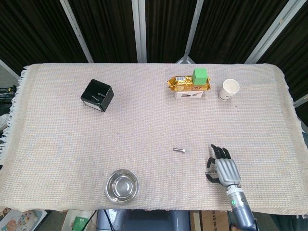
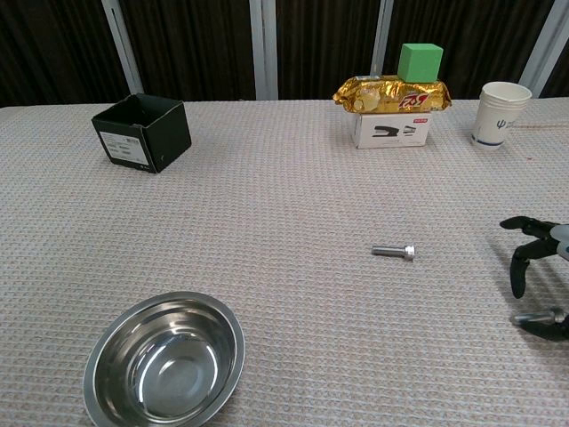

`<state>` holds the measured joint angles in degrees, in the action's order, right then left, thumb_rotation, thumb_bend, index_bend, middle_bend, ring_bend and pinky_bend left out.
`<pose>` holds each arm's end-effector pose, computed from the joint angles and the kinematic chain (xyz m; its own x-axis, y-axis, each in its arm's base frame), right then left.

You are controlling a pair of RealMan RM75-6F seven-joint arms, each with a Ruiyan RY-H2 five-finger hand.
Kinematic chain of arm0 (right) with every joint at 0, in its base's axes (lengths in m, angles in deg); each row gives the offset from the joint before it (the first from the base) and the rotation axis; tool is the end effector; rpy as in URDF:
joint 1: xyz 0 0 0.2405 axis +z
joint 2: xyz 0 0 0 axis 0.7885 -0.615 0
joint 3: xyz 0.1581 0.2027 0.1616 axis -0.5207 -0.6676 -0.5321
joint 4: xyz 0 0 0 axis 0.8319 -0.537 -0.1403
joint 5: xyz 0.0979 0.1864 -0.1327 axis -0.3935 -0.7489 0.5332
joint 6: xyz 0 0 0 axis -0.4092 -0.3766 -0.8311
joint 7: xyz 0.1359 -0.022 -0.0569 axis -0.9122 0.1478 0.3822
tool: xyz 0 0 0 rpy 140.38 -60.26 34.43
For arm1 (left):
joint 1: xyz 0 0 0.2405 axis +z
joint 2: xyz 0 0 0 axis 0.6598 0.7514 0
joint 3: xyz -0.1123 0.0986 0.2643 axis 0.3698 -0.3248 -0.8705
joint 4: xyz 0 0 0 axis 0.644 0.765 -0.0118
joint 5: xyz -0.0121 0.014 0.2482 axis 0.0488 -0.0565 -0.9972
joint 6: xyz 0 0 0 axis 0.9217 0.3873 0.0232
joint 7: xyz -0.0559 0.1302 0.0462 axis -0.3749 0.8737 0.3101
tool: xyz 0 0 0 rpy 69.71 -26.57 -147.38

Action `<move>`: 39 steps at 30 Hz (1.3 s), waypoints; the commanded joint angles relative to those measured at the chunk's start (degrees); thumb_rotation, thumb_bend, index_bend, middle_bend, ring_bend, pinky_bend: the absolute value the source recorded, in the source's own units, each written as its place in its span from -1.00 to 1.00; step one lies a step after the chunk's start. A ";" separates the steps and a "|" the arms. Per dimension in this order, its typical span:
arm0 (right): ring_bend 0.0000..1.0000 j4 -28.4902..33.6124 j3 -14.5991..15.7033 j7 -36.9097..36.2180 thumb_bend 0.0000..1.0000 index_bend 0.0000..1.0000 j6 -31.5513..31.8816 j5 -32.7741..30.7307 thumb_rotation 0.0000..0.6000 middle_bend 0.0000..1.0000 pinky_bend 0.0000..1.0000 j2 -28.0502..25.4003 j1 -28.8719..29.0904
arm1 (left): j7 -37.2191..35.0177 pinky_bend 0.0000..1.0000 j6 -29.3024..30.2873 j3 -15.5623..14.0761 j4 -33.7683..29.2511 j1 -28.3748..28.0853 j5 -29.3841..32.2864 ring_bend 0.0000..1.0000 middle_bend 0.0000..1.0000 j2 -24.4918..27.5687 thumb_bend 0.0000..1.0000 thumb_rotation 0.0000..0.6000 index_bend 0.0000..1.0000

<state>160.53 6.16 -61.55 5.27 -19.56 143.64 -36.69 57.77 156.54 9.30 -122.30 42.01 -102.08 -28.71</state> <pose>-0.2935 -0.2334 -0.0338 0.3194 -0.3286 0.8888 -0.9449 -0.0402 0.3248 -0.3895 0.1727 0.2066 0.3678 -0.1217 0.9219 0.9107 0.2475 -0.3306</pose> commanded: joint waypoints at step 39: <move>-0.88 0.67 0.49 4.17 -0.29 0.18 -1.28 -3.74 1.00 -0.89 -0.93 0.45 1.61 | 0.29 -0.89 0.05 -0.05 -0.13 -0.02 -0.08 -0.96 -0.77 -0.02 -0.87 1.00 -0.66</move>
<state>161.14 6.65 -57.45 4.01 -23.24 144.13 -35.12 58.05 156.59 9.25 -122.43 41.99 -102.16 -28.73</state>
